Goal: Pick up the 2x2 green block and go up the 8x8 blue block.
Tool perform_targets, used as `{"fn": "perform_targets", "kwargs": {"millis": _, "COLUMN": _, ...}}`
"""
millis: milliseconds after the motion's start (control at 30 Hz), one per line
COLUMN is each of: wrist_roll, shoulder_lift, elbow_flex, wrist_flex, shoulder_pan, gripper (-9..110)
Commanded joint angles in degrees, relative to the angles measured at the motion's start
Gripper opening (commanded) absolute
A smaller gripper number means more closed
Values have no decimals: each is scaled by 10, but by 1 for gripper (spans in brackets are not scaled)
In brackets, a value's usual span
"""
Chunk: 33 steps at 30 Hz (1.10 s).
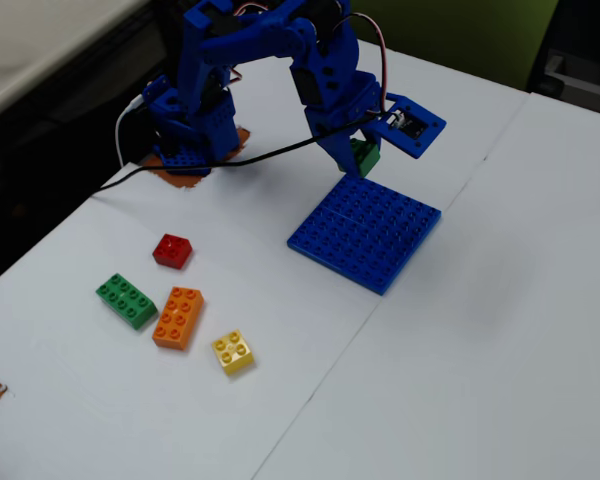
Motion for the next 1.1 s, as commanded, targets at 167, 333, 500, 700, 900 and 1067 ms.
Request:
{"fn": "perform_targets", "kwargs": {"millis": 167, "wrist_roll": 3, "shoulder_lift": 9, "elbow_flex": -19, "wrist_flex": 4, "shoulder_pan": -9, "gripper": 0}}
{"fn": "perform_targets", "kwargs": {"millis": 333, "wrist_roll": 1, "shoulder_lift": 9, "elbow_flex": -17, "wrist_flex": 4, "shoulder_pan": -9, "gripper": 0}}
{"fn": "perform_targets", "kwargs": {"millis": 500, "wrist_roll": -1, "shoulder_lift": 10, "elbow_flex": -17, "wrist_flex": 4, "shoulder_pan": -7, "gripper": 0}}
{"fn": "perform_targets", "kwargs": {"millis": 700, "wrist_roll": -2, "shoulder_lift": 10, "elbow_flex": -17, "wrist_flex": 4, "shoulder_pan": -9, "gripper": 0}}
{"fn": "perform_targets", "kwargs": {"millis": 900, "wrist_roll": -4, "shoulder_lift": 9, "elbow_flex": -17, "wrist_flex": 4, "shoulder_pan": -9, "gripper": 0}}
{"fn": "perform_targets", "kwargs": {"millis": 1067, "wrist_roll": -4, "shoulder_lift": 9, "elbow_flex": -17, "wrist_flex": 4, "shoulder_pan": -9, "gripper": 0}}
